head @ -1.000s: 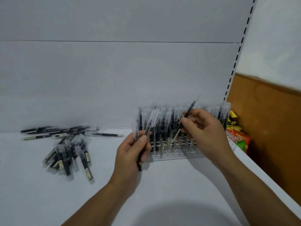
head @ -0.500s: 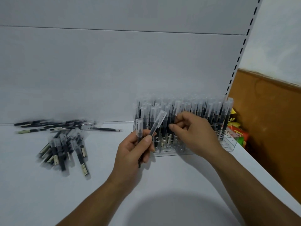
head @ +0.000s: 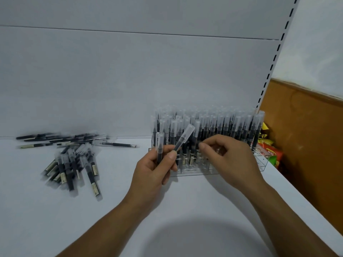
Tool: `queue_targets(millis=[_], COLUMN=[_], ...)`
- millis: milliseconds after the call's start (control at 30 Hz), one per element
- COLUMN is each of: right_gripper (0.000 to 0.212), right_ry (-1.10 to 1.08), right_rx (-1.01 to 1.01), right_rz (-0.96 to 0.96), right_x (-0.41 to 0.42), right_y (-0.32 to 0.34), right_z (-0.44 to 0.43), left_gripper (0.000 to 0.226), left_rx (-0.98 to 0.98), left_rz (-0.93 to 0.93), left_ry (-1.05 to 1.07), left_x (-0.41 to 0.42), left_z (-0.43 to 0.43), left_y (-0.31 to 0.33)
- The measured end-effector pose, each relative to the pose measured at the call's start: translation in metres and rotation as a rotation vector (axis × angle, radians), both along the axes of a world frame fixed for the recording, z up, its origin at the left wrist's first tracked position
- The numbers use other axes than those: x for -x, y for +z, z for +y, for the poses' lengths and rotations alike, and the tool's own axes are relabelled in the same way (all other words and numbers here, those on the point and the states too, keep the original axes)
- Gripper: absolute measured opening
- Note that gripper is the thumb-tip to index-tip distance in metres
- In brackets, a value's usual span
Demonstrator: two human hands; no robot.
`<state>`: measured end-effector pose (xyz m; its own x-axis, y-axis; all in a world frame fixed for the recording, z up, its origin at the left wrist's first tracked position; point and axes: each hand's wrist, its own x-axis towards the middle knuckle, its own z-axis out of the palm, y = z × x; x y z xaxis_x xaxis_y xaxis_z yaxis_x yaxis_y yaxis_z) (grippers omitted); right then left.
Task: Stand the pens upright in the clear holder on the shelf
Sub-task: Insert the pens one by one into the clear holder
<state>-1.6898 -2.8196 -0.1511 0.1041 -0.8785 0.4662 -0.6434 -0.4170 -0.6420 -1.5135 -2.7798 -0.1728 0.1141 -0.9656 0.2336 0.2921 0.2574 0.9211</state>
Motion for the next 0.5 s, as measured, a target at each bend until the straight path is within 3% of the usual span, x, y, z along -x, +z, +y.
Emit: queue_targets(millis=[100, 167, 400, 500], right_gripper=[0.005, 0.008, 0.006, 0.006], right_ry=[0.242, 0.328, 0.369, 0.374], right_rx=[-0.149, -0.187, -0.253, -0.271], right_rz=[-0.278, -0.349, -0.570, -0.674], right_x=[-0.007, -0.015, -0.021, -0.018], right_y=[-0.003, -0.007, -0.006, -0.001], right_z=[0.012, 0.017, 0.022, 0.023], left_gripper=[0.016, 0.017, 0.009, 0.023], left_rx=[0.008, 0.038, 0.085, 0.080], left_rz=[-0.037, -0.117, -0.407, -0.462], left_ry=[-0.005, -0.018, 0.008, 0.042], left_x=[0.002, 0.003, 0.007, 0.008], left_z=[0.001, 0.003, 0.004, 0.004], left_y=[0.000, 0.000, -0.005, -0.005])
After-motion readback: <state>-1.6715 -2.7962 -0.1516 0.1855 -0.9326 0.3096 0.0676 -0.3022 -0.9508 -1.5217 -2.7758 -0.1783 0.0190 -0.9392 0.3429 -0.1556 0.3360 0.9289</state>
